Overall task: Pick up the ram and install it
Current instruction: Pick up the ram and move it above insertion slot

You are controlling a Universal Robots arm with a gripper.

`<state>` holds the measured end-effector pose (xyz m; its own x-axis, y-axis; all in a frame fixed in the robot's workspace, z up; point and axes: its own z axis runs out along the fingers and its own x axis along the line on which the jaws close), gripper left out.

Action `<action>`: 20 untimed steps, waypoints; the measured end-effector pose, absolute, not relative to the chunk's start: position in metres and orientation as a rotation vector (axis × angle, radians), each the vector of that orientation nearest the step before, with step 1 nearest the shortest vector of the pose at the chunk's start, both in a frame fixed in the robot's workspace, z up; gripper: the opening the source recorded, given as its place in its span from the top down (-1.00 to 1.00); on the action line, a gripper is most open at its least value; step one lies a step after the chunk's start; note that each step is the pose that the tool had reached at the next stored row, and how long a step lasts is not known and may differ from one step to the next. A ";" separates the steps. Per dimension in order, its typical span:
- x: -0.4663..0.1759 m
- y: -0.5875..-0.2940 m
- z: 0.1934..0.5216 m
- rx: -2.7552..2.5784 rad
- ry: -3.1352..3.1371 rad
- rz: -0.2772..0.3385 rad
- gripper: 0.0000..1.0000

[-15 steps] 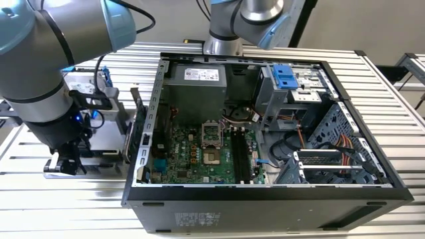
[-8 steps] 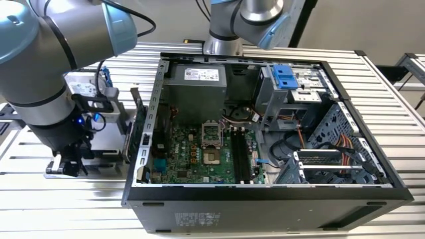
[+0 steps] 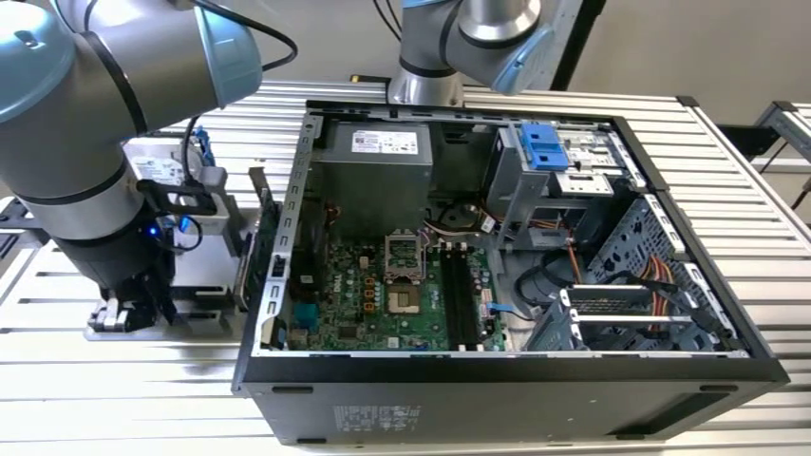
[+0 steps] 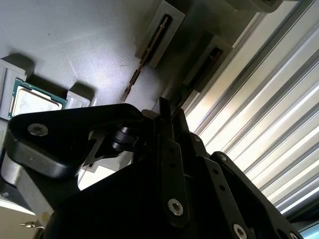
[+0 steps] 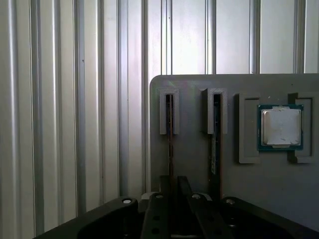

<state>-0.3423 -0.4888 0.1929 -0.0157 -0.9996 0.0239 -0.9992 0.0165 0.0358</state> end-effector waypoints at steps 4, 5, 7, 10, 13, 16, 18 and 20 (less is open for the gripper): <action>-0.342 -0.489 0.193 2.174 -2.209 -0.014 -1.00; -0.342 -0.489 0.193 2.174 -2.209 -0.014 -1.00; -0.342 -0.489 0.193 2.174 -2.209 -0.013 -1.00; -0.342 -0.489 0.193 2.174 -2.209 -0.014 1.00; -0.342 -0.489 0.193 2.174 -2.209 -0.014 1.00; -0.342 -0.489 0.193 2.174 -2.209 -0.014 1.00; -0.342 -0.489 0.193 2.174 -2.209 -0.014 1.00; -0.342 -0.489 0.192 2.174 -2.209 -0.014 1.00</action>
<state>-0.3423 -0.4888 0.1925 -0.0157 -0.9996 0.0239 -0.9992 0.0165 0.0358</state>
